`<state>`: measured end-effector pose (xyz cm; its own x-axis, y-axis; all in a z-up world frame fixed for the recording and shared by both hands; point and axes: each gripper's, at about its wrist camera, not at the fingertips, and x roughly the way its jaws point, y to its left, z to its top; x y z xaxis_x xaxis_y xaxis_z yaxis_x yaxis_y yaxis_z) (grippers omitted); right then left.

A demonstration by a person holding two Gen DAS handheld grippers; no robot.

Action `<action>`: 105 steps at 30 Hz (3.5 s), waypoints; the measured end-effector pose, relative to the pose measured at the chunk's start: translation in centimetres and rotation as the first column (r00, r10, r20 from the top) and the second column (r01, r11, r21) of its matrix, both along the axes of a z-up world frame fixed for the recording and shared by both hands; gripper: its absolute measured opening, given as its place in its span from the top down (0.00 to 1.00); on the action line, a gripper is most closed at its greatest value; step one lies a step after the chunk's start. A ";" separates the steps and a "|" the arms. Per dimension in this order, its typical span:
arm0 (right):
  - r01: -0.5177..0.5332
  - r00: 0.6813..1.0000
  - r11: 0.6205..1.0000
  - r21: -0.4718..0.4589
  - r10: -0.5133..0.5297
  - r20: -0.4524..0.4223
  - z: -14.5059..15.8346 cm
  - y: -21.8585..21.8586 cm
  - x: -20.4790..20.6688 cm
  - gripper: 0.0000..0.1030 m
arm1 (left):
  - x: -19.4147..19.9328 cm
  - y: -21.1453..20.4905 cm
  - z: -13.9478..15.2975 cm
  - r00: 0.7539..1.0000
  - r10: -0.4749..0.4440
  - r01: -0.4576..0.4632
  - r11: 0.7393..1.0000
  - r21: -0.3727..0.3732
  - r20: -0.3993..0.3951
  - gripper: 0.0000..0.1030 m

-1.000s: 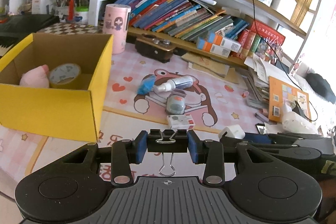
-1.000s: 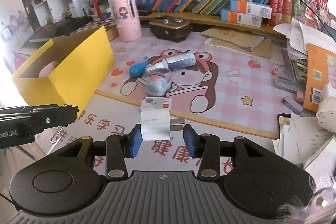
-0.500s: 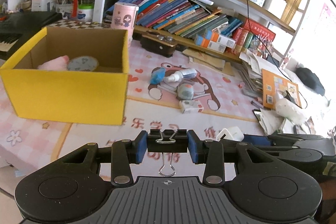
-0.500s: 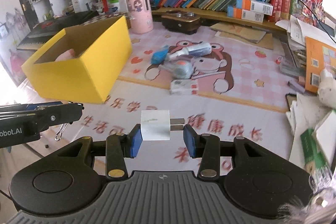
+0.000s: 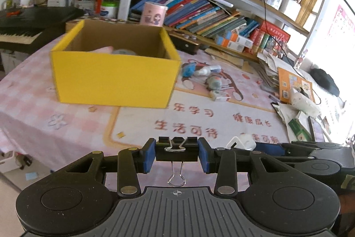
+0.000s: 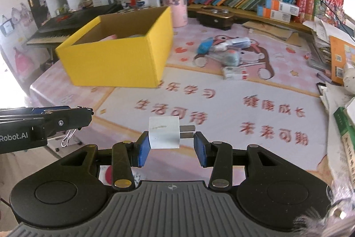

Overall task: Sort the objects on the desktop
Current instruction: 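Carry the clip in the left gripper and plug in the right gripper toward the yellow box, then lower the clip in the left gripper into the yellow box while the right gripper lowers the plug, then open the left gripper dropping the clip while the right gripper releases the plug beside the tape, then lift both open grippers out of the yellow box and back over the table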

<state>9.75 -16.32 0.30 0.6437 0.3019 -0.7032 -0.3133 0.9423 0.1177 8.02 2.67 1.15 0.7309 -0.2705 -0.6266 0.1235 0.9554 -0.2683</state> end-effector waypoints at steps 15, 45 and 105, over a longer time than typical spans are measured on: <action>-0.138 0.990 0.990 -0.009 0.138 0.009 0.1 8.2 -3.6 0.61 | -4.9 7.1 0.1 0.993 0.120 -0.119 0.993 -0.005 0.018 0.63; -0.194 0.942 0.980 -0.038 0.197 0.273 6.5 9.6 12.9 0.62 | 9.0 8.2 5.6 0.943 0.211 -0.222 0.975 0.015 0.258 0.63; -0.100 0.899 0.993 -0.068 0.119 0.422 5.9 6.9 15.6 0.30 | 9.7 6.1 3.8 0.895 0.345 -0.397 0.905 0.152 0.284 0.04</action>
